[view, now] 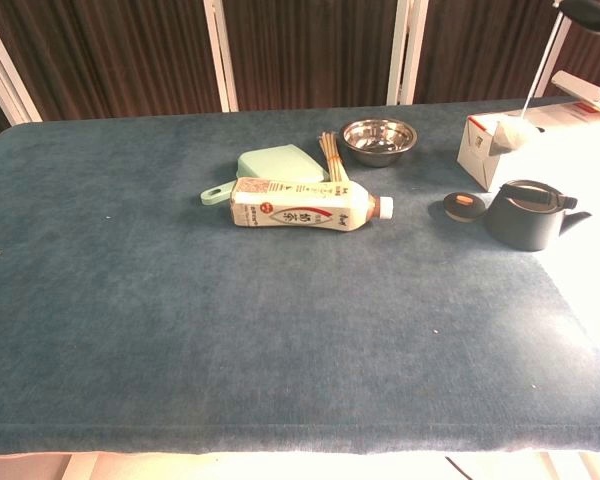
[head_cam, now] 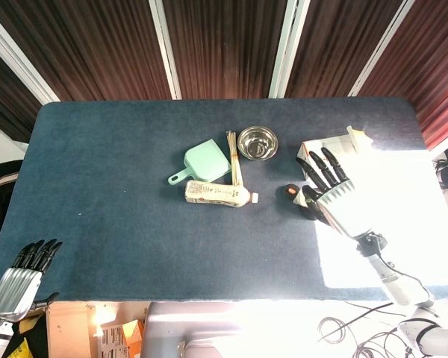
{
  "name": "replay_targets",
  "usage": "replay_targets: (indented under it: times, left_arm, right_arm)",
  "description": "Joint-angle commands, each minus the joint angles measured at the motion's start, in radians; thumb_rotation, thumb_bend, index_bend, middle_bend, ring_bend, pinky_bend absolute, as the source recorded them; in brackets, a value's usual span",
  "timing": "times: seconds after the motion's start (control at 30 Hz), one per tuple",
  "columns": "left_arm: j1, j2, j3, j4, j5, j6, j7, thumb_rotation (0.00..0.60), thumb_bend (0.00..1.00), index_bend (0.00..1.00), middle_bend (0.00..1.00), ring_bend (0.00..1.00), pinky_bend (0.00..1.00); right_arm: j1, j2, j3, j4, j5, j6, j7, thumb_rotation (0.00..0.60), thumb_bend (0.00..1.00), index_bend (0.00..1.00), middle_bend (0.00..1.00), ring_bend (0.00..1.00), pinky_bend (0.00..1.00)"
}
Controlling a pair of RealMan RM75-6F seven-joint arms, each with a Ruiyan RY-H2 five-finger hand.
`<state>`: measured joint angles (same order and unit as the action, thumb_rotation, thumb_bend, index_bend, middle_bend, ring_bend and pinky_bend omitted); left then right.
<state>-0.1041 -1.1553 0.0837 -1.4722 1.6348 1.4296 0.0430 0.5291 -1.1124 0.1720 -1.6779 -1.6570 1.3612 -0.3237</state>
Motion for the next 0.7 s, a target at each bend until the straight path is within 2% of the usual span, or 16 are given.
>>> replay_targets:
  times: [0.03, 0.33, 0.7]
  left_arm:
    - [-0.001, 0.002, -0.001, -0.002, -0.002, -0.002, -0.002, 0.600, 0.04, 0.00, 0.08, 0.03, 0.10]
    - [-0.015, 0.001, -0.009, -0.004, -0.027, -0.038, 0.001, 0.600, 0.04, 0.00, 0.08, 0.03, 0.10]
    - [-0.036, 0.001, -0.018, -0.017, -0.057, -0.084, 0.016, 0.600, 0.04, 0.00, 0.08, 0.03, 0.10]
  right_arm:
    - [0.008, 0.018, 0.026, -0.003, 0.047, -0.020, 0.018, 0.600, 0.45, 0.67, 0.12, 0.00, 0.00]
    - [0.034, 0.010, 0.069, 0.058, 0.143, -0.074, 0.083, 0.600, 0.45, 0.67, 0.12, 0.00, 0.00]
    - [0.043, -0.006, 0.063, 0.115, 0.149, -0.089, 0.121, 0.600, 0.45, 0.67, 0.12, 0.00, 0.00]
